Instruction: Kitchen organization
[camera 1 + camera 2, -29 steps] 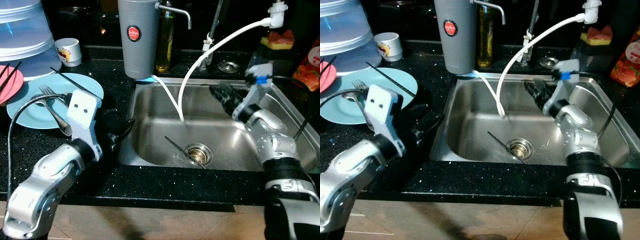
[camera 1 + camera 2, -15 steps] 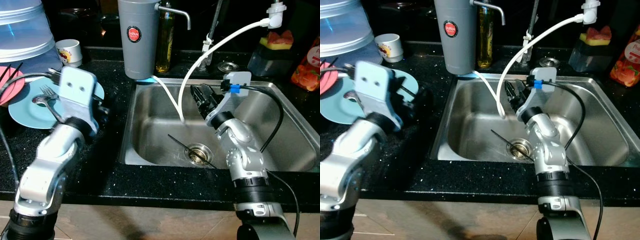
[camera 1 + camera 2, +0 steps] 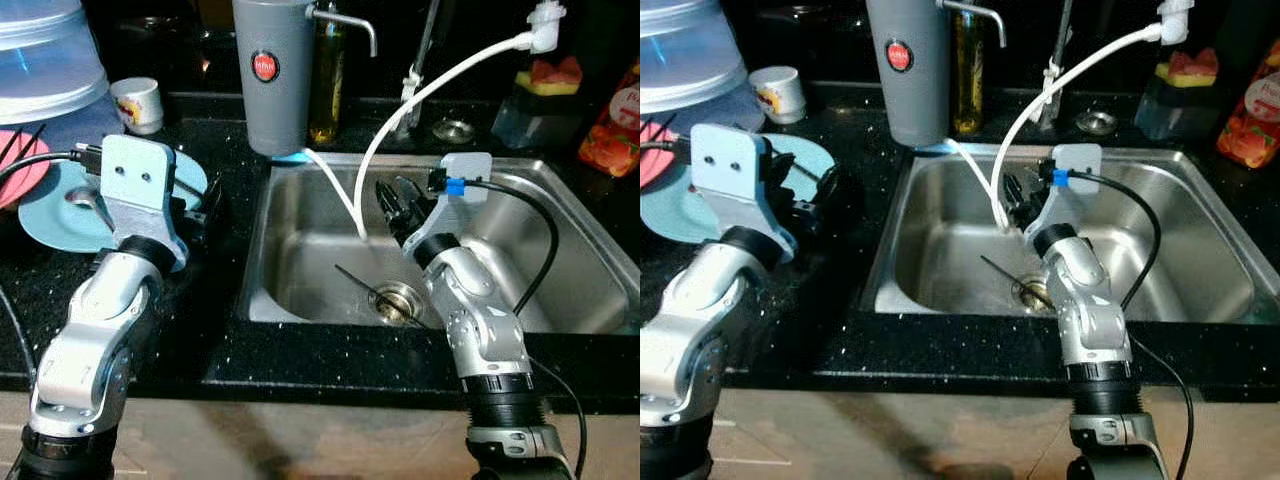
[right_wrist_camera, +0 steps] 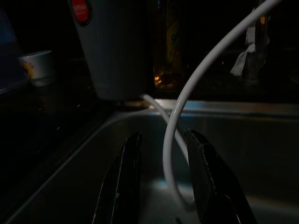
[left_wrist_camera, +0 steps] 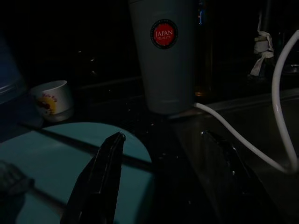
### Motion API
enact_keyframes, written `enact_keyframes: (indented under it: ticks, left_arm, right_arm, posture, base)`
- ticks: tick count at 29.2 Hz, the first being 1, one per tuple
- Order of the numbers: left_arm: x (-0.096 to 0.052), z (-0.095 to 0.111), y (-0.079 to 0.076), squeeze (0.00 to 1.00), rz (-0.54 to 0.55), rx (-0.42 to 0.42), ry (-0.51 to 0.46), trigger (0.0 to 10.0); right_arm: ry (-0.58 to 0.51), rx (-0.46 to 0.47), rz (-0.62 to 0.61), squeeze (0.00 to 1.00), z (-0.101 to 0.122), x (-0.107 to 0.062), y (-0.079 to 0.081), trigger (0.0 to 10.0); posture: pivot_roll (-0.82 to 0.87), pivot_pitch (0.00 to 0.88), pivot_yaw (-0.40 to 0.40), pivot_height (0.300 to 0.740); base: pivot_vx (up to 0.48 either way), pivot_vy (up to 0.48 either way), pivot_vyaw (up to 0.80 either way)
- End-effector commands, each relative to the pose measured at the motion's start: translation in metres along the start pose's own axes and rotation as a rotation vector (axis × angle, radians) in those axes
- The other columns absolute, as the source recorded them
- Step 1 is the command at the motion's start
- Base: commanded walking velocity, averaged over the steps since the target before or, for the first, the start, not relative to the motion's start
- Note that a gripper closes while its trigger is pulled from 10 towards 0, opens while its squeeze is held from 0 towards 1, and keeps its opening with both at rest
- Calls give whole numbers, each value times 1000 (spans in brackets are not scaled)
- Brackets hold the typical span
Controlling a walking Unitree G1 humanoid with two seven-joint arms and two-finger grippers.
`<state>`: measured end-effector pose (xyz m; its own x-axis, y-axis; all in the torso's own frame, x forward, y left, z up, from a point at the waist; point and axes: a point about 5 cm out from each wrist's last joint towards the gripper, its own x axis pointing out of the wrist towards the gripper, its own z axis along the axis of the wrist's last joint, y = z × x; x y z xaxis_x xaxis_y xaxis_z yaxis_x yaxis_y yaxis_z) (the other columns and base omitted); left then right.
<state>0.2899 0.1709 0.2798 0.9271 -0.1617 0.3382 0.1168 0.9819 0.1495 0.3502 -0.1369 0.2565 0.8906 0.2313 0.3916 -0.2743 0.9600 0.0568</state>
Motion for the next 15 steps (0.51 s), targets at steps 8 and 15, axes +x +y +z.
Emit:
enact_keyframes:
  ticks: [8,15]
  left_arm:
    - [-3,-2,1,0,14,2,10,10000]
    - [-4,-2,3,0,17,-6,11,10000]
  right_arm:
    - [26,8,6,0,-1,-3,3,10000]
    - [36,12,11,0,0,-3,5,10000]
  posture:
    - [43,89,13,740]
    - [42,91,10,740]
  base:
    - [-364,0,0]
    - [-334,0,0]
